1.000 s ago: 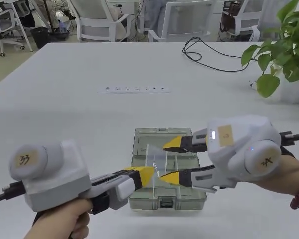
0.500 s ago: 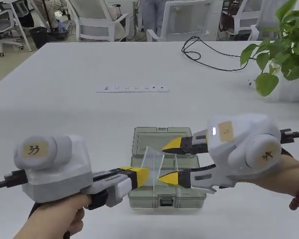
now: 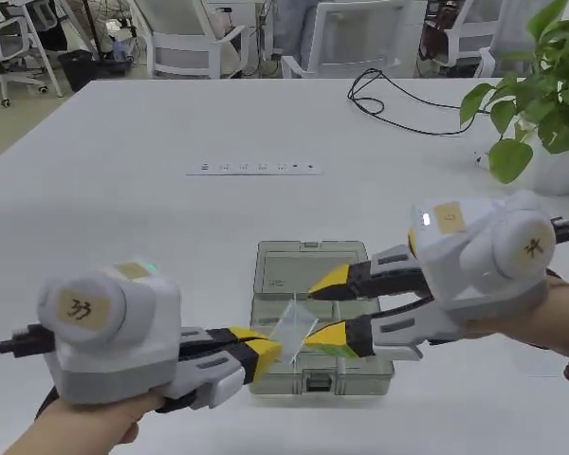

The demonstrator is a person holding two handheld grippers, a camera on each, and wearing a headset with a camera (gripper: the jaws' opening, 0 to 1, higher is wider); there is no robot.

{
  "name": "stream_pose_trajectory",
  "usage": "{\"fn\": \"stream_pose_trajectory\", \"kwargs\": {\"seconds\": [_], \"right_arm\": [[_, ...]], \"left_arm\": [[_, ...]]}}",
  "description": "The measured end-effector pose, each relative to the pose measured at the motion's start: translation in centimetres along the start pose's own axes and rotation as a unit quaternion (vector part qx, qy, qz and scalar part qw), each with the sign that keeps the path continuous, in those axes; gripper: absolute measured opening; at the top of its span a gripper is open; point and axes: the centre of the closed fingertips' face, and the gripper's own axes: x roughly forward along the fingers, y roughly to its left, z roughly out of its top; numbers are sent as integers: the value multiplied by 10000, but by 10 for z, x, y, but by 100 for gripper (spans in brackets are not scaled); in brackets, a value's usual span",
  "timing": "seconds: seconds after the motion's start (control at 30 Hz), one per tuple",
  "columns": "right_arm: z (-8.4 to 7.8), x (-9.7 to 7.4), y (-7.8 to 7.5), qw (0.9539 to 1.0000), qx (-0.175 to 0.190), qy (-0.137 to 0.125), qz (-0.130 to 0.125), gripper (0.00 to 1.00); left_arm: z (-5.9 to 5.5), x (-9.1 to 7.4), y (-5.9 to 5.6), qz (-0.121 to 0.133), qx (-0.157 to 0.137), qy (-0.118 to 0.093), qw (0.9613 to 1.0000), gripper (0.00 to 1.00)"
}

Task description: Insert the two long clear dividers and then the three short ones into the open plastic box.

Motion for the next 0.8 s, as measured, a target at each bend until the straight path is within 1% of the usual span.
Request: {"fn": "stream_pose_trajectory", "kwargs": {"seconds": [0.03,0.07,0.1,0.23,0.27,0.33,0.37,0.43,0.47,0.5,0.57,0.63,0.77,0.8], "right_arm": [[-1,0,3,9999,4,17,105,29],[-1,-1,4,9999,35,22,158,29],[-2,-1,4,9998,23,24,173,29],[-6,-3,11,9991,71,72,419,28],[-7,-3,14,9986,103,85,518,27],[-8,-3,16,9980,144,94,607,27],[-9,-3,18,9975,158,110,687,26],[-11,-4,21,9967,182,113,783,25],[-11,-4,22,9964,191,103,817,24],[-11,-5,26,9954,217,82,930,23],[-10,-6,29,9946,241,38,1005,21],[-10,-7,31,9939,233,44,1081,19],[-12,-10,37,9920,238,56,1238,15],[-12,-11,40,9911,242,68,1304,15]], "left_arm": [[-1,0,-2,-52,66,34,10000,0],[-1,0,-3,-74,106,48,9999,0],[-2,0,-5,-139,212,85,9996,0],[-4,1,-11,-322,394,150,9986,0],[-5,1,-13,-357,437,167,9983,0],[-5,1,-16,-441,641,204,9968,0],[-3,2,-21,-560,786,154,9952,0],[-1,2,-27,-654,911,143,9936,0],[-1,3,-28,-680,1004,170,9925,0],[-1,3,-30,-700,1065,172,9917,0],[-1,4,-32,-760,1139,181,9904,0],[0,4,-36,-856,1179,149,9892,0],[1,2,-44,-1060,1333,114,9853,0],[2,2,-44,-1083,1328,107,9852,0]]}}
